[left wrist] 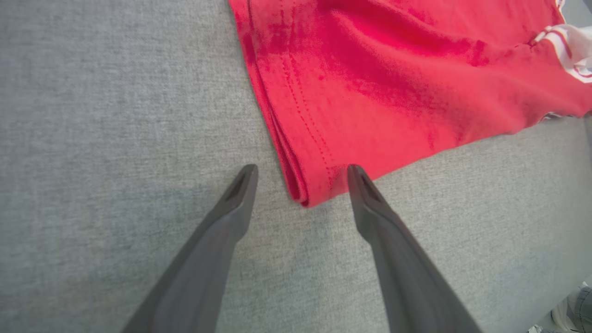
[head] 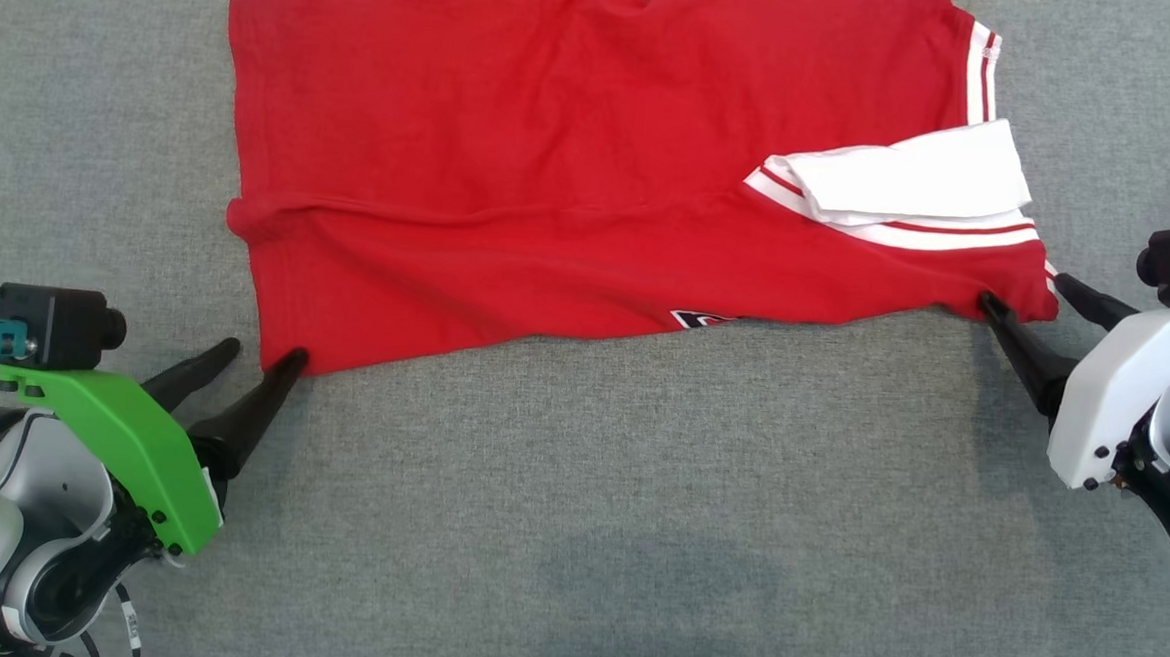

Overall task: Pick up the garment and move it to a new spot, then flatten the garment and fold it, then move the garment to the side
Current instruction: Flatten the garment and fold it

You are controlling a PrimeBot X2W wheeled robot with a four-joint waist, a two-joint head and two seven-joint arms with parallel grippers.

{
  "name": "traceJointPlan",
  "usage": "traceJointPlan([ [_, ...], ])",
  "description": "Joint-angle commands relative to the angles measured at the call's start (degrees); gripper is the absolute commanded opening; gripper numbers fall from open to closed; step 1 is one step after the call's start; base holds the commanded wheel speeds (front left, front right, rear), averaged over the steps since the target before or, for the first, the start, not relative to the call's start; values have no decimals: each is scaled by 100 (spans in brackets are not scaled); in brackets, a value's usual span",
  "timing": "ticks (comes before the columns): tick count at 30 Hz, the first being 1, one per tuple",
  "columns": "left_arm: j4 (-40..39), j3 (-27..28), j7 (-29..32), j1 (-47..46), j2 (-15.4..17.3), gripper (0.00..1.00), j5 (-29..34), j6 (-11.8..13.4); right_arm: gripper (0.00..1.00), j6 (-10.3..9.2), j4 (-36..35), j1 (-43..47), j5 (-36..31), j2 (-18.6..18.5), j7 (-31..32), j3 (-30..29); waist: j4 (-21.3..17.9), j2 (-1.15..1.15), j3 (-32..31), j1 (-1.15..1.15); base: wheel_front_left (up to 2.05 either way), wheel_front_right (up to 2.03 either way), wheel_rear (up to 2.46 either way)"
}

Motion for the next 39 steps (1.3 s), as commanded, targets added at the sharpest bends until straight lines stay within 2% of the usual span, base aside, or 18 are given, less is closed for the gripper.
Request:
traceJointPlan([
  [1,27,-35,71,-89,-27,100,-78,-16,100,0,79,-82,-86,-13,-37,-3,21,42,32,0,0,0,0],
  [10,192,-316,570,-217,-39,100,-39,124,100,0,738,-368,-170,52,99,204,2,42,103,0,0,0,0],
  [11,211,-352,617,-244,-56,100,-22,137,97,0,778,-415,-140,66,132,228,2,42,103,0,0,0,0],
  [12,235,-372,656,-282,-89,100,1,152,79,0,806,-463,-100,98,158,233,3,42,103,0,0,0,0],
  [13,254,-401,679,-324,-113,92,20,159,31,0,827,-501,-57,113,175,251,3,42,100,0,0,0,0],
  [14,291,-409,675,-363,-141,30,45,174,0,1,847,-528,-6,111,205,286,3,42,94,0,0,0,0],
  [15,316,-423,657,-391,-169,0,71,157,0,0,871,-545,58,111,242,318,5,42,82,0,0,0,0],
  [19,396,-411,663,-403,-202,0,-1,124,0,0,890,-508,261,5,316,397,0,42,2,0,0,0,0],
  [21,402,-335,711,-331,-109,0,-142,62,0,0,856,-426,438,-21,385,349,-11,42,-107,0,0,0,0],
  [23,317,-255,822,-240,32,0,-341,-51,0,0,750,-354,700,-57,486,222,-18,42,-231,0,0,0,0],
  [24,224,-185,961,-184,242,0,-500,-157,0,0,601,-265,966,-48,585,-29,-16,42,-363,0,0,0,0],
  [27,99,-98,1135,12,536,0,-693,-235,0,-1,280,55,1306,-9,829,-333,-49,42,-566,0,0,0,0],
  [32,-87,21,1164,417,927,0,-905,-199,0,-5,-329,865,1591,31,1231,-767,-175,42,-862,0,0,0,0],
  [39,-236,141,666,1321,1141,0,-977,-36,0,-5,-797,1809,1529,287,1281,-807,-508,42,-1119,0,0,0,0],
])
